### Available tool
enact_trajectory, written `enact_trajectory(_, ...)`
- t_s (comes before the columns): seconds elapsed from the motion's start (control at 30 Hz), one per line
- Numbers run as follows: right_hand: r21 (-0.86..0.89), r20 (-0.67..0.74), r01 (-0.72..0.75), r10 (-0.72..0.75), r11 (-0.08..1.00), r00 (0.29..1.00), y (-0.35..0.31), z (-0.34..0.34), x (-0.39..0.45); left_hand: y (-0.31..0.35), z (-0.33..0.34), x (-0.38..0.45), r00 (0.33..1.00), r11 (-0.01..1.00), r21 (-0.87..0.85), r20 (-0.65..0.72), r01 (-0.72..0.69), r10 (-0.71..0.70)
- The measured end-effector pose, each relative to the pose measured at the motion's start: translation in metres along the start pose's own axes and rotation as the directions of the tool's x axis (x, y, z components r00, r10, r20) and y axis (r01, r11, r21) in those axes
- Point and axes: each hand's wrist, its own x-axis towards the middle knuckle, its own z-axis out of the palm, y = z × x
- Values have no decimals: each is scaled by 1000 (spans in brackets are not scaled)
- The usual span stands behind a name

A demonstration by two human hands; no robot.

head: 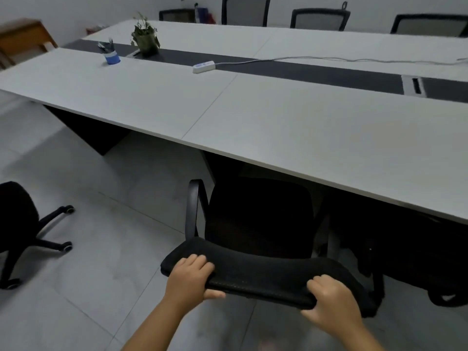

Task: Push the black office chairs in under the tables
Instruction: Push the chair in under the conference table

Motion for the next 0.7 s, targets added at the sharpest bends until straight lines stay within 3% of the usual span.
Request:
enact_trajectory(0.3,82,18,33,-34,996,999,-21,15,65,-65,6,52,998,994,96,30,-57,54)
enact_trajectory(0.4,66,21,39,-41,997,999,-26,19,80,-81,10,59,994,991,92,-40,-98,102)
enact_trajectory(0.5,63,-62,22,-19,998,998,-31,24,95,-98,16,73,985,989,56,-95,-137,142)
enact_trajectory(0.7,82,-135,-8,19,997,991,-73,44,113,-154,17,97,970,971,19,-45,-238,239)
